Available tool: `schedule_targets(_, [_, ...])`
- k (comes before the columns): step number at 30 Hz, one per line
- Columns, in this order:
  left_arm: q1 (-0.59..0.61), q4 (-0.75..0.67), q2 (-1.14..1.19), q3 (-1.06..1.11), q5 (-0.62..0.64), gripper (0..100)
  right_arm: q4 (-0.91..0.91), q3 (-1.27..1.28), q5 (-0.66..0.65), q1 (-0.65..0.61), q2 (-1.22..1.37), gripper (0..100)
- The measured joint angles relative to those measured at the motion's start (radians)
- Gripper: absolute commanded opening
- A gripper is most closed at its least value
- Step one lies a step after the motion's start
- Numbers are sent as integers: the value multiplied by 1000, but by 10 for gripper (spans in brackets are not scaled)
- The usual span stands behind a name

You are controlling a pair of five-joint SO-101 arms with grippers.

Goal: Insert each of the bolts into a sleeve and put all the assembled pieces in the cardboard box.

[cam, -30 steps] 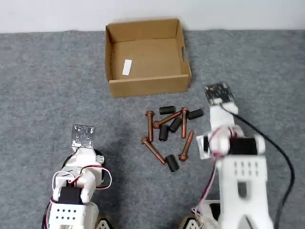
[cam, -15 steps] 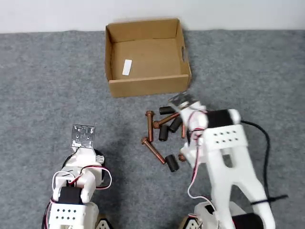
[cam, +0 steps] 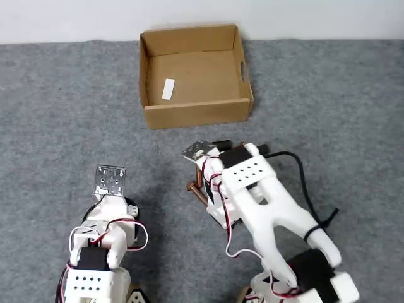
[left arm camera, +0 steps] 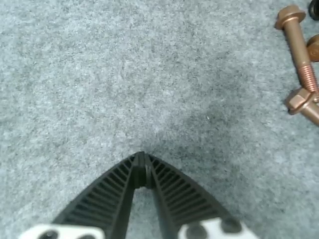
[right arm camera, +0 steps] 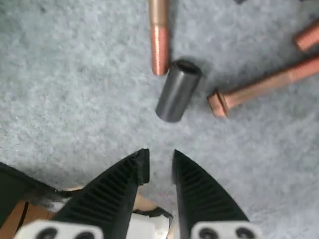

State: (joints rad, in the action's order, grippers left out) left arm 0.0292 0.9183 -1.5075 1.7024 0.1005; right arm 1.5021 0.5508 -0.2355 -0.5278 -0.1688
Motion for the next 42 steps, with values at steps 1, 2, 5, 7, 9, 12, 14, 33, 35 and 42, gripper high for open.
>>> schedule_targets(1, [0,0,0,0,0,6,-17,0,0,-9,9,103])
schedule_targets(2, [0,0,0,0,0,6,-32,0,0,-15,15,103])
schedule_targets(5, [0,0,0,0,0,6,-84,0,0,-17,43,103])
schedule_targets(7, [0,0,0,0,0,6,-118,0,0,-18,71,100])
schedule_targets(9, [0,0,0,0,0,6,-146,0,0,-23,101,100])
schedule_targets(12, [0,0,0,0,0,6,-178,-2,0,-20,150,100])
schedule_targets(14, [0,0,0,0,0,6,-193,-14,0,-18,169,100])
schedule_targets(33, [0,0,0,0,0,6,-302,-55,0,28,325,88])
schedule_targets(35, [0,0,0,0,0,6,-302,-55,0,28,325,21])
schedule_targets(42, [0,0,0,0,0,6,-276,-54,0,43,310,9])
